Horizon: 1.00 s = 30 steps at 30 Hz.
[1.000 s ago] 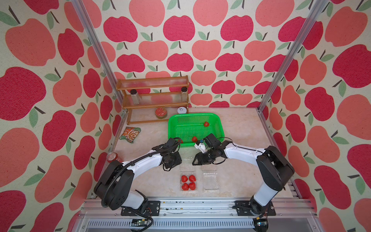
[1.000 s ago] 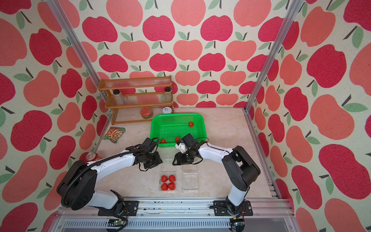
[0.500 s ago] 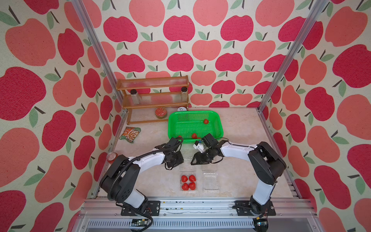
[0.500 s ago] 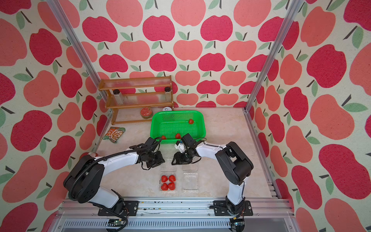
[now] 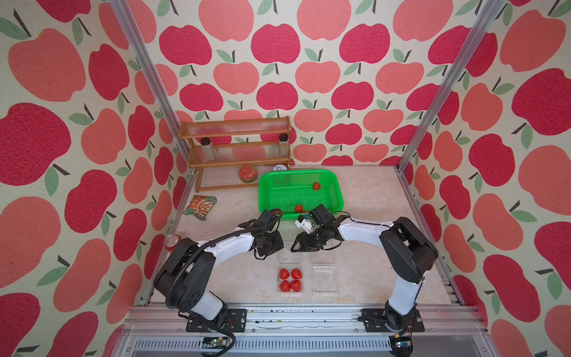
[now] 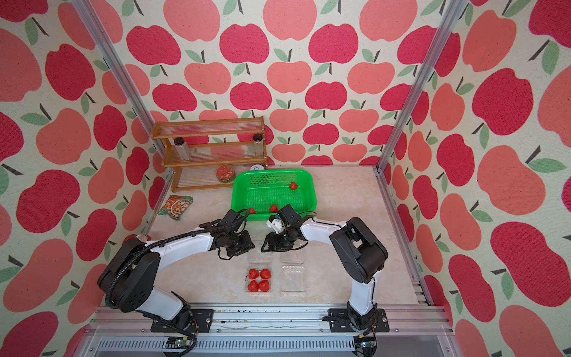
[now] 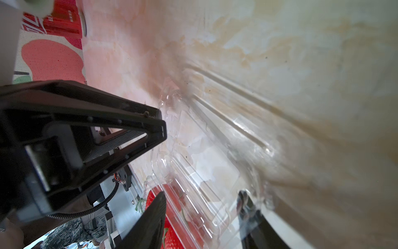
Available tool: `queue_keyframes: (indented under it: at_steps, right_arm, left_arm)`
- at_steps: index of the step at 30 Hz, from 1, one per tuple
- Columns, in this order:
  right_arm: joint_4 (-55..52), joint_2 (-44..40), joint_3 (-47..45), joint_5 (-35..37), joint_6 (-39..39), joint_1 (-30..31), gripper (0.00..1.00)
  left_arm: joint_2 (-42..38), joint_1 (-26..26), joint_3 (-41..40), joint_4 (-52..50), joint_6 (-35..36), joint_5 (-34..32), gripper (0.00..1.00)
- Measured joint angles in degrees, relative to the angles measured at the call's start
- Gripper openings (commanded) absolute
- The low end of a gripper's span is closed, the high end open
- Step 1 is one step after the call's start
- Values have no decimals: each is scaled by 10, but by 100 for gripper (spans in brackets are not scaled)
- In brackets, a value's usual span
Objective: Pack strawberries into containers
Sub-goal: Close the packing box at the center of the board.
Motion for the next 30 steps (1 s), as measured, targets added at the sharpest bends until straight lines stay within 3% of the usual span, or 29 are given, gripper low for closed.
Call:
queue_keyframes:
  at_steps: [30]
  right_arm:
    - [25, -61, -7, -2, -18, 10, 60]
  left_arm:
    - [-73, 2, 27, -15, 11, -7, 30]
